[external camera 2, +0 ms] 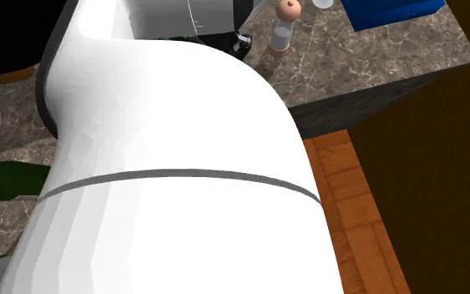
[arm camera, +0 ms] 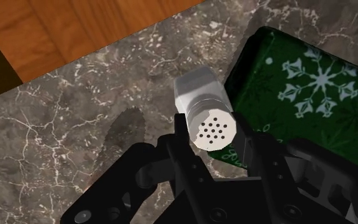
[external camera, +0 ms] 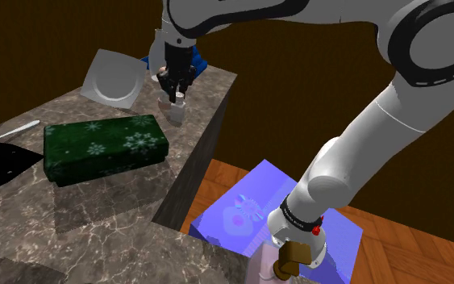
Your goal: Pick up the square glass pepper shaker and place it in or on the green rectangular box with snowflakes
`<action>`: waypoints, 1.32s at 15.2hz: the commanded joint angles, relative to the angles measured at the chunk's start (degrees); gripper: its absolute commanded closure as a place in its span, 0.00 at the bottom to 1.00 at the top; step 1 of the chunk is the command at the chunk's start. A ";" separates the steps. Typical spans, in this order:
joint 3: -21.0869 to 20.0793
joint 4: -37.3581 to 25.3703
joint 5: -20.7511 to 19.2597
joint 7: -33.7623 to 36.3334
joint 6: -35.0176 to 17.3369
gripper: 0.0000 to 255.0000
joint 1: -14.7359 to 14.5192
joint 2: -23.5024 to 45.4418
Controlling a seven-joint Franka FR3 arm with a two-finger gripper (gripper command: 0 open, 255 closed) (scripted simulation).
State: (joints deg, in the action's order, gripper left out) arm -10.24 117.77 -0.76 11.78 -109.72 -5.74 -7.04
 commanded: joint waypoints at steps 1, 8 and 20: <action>0.09 -1.32 0.02 -0.19 1.55 1.00 0.06 -0.21; 0.17 -5.79 0.12 -0.39 6.53 1.00 0.10 -0.73; -6.96 -33.96 -4.44 14.48 15.94 1.00 -7.59 19.15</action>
State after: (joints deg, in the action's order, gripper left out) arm -16.73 87.12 -4.59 25.01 -95.20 -12.49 10.08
